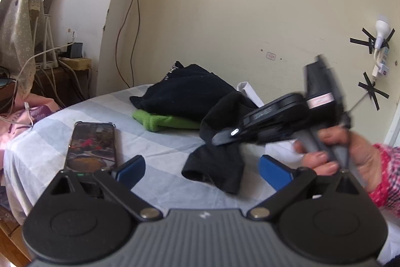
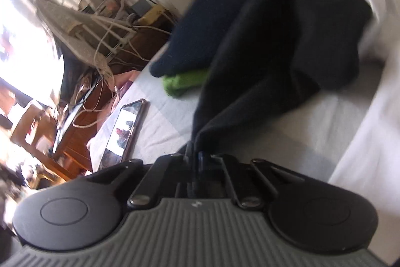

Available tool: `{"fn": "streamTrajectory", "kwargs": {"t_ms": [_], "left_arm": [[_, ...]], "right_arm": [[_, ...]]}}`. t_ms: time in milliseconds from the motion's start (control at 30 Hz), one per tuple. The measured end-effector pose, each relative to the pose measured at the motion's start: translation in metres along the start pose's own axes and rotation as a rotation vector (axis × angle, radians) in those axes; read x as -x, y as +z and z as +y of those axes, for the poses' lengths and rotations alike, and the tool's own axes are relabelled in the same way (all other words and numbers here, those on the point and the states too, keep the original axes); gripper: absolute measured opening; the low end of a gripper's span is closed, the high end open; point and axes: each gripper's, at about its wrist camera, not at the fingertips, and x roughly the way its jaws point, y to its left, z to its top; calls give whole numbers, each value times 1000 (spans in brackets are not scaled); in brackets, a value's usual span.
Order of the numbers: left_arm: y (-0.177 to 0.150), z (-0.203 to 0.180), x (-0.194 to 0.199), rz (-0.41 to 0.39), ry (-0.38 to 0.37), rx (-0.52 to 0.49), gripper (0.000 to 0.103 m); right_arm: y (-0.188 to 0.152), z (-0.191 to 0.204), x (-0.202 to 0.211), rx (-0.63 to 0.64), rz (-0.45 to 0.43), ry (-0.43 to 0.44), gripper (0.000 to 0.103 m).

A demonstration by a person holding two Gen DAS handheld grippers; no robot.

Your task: Fold small clothes

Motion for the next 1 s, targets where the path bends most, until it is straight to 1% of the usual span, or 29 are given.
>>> {"fn": "streamTrajectory", "kwargs": {"t_ms": [67,100,133,200,233,300,367,400,433,467,500,533,567,600,633,733,800,833,867,900,933,967,1000], "left_arm": [[6,3,-2,-2,-4,24,100],[9,4,-5,-2,-7,34,100],[13,4,-8,-3,-9,46,100],[23,1,-17,-8,-18,65,97],[28,-1,-22,-11,-26,72,97],[41,-10,-36,-10,-53,82,97],[56,-27,-55,6,-72,70,97],[64,-39,-68,23,-76,49,97],[71,-51,-82,39,-82,27,97],[76,-63,-95,50,-93,7,97],[81,-77,-111,61,-110,-16,97],[85,-93,-129,78,-135,-39,97],[89,-105,-147,97,-152,-53,97],[92,-117,-165,120,-163,-59,97],[95,-131,-188,151,-171,-56,97],[95,-169,-247,229,-176,-54,94],[88,-195,-280,264,-165,-99,92],[84,-205,-292,282,-148,-124,91],[76,-215,-305,308,-124,-153,85],[70,-222,-314,330,-113,-174,72],[63,-227,-321,355,-116,-190,63],[55,-230,-326,383,-126,-206,44],[48,-230,-327,405,-131,-219,31]], "right_arm": [[11,8,28,52,-45,14,5],[21,9,53,63,-86,23,5],[29,9,77,82,-132,17,5],[48,5,137,129,-260,-38,5],[56,0,165,140,-320,-74,5],[70,-19,228,138,-441,-192,5],[74,-49,282,97,-536,-327,5],[73,-65,301,77,-558,-392,7],[68,-87,320,56,-570,-478,7],[58,-110,335,30,-571,-577,9],[48,-130,343,2,-554,-654,24],[34,-154,350,-46,-516,-728,35],[17,-175,356,-100,-490,-768,59],[2,-188,360,-140,-485,-783,64],[-17,-201,364,-176,-495,-783,64],[-59,-227,371,-257,-515,-716,64],[-73,-236,366,-290,-518,-690,64],[-79,-241,363,-297,-514,-686,64],[-82,-243,359,-293,-507,-689,64],[-83,-244,356,-284,-498,-696,65],[-84,-245,352,-271,-487,-707,65],[-85,-247,350,-261,-475,-717,67],[-85,-250,349,-256,-464,-722,69]]}}
